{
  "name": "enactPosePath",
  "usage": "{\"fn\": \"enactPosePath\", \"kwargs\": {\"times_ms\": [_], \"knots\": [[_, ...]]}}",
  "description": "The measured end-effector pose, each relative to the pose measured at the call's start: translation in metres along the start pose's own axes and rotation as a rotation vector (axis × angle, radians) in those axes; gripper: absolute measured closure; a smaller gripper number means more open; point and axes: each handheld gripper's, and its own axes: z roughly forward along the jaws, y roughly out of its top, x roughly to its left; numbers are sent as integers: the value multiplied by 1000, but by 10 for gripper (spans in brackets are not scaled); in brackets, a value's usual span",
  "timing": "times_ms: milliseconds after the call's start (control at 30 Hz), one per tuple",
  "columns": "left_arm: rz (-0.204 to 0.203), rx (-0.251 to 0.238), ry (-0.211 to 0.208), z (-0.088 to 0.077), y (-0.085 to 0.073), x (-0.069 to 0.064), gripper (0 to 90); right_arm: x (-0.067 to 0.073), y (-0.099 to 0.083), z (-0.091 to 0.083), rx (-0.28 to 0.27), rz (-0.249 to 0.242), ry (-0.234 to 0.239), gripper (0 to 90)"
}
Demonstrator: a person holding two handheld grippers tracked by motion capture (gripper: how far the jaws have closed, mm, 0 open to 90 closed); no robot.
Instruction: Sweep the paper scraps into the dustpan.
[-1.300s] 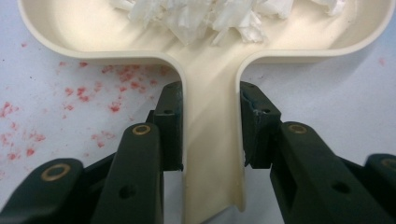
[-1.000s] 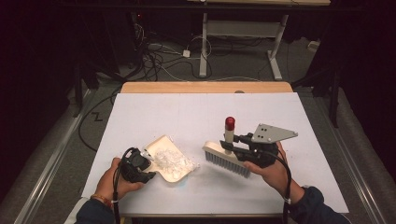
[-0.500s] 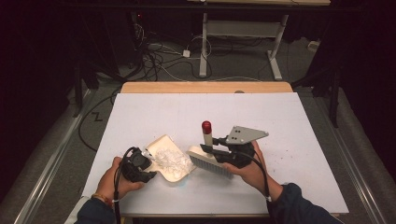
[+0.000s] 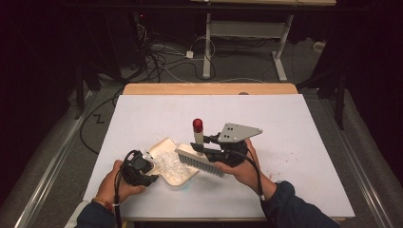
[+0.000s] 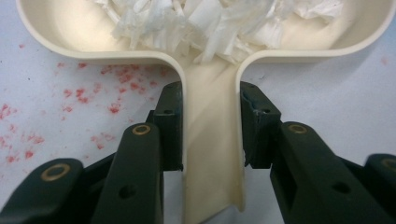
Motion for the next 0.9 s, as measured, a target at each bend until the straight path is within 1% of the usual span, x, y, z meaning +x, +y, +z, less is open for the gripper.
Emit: {"fn": "enactPosePath", "kwargs": {"times_ms": [133,200,267,333,367,467,533,567,600,667,767,833,900], "knots": [[-2,1,3,0,0,-1,635,-8,2,-13,-17,7,-37,707],[-2,4,5,0,0,-1,635,-13,1,-17,-22,20,-61,707],[-1,6,7,0,1,-1,635,-17,-1,-18,-14,32,-87,707],[-2,5,5,0,1,-1,635,-19,-3,-17,-10,12,-147,707],[-6,2,3,0,0,-1,635,-20,-5,-15,0,12,-169,707],[-3,4,2,0,1,0,635,-19,-13,-4,40,8,-188,707],[-5,3,5,0,1,-1,635,-16,-18,5,79,-14,-189,707],[-3,5,6,0,1,-1,635,-13,-20,10,86,-17,-184,707],[-6,3,5,0,1,-1,635,-11,-21,13,90,-20,-168,707],[-5,3,4,0,1,-1,635,-3,-21,19,95,-25,-137,707],[-3,2,4,0,0,-1,635,13,-17,24,102,-63,-96,707],[-6,-1,3,0,0,-1,635,19,-15,26,88,-62,-70,707],[-8,0,3,0,0,-1,635,24,-12,26,80,-74,-60,708]]}}
